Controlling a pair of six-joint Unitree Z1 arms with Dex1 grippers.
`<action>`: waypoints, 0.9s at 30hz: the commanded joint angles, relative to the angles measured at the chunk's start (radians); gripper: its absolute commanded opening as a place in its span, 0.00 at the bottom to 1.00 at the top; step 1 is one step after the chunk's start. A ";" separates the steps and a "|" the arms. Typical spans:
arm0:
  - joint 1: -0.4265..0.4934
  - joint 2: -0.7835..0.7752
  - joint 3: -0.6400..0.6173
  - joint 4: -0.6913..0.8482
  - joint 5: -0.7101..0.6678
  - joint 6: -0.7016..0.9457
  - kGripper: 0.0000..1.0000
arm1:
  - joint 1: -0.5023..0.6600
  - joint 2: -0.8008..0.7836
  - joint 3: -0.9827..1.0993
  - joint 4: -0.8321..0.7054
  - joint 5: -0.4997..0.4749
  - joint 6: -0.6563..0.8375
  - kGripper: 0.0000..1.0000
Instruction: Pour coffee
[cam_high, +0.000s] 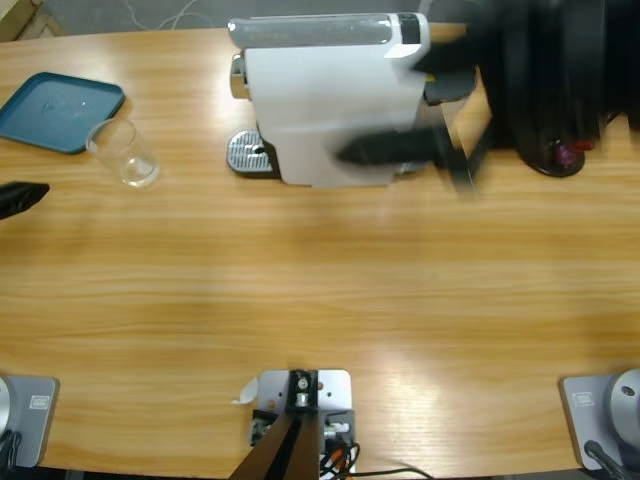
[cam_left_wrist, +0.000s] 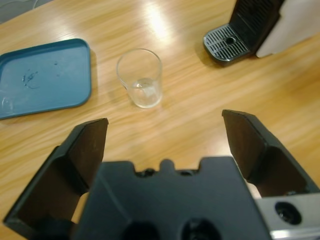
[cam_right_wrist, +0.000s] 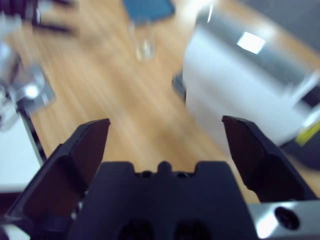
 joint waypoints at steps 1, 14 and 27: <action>0.106 0.252 0.036 -0.203 -0.024 0.099 1.00 | 0.015 -0.053 0.182 0.027 -0.029 -0.112 1.00; 0.158 0.618 -0.003 -0.437 -0.047 0.132 1.00 | 0.015 0.019 0.324 -0.126 -0.041 -0.062 1.00; 0.192 0.761 -0.043 -0.505 -0.079 0.132 0.99 | 0.015 0.088 0.338 -0.196 -0.036 -0.051 1.00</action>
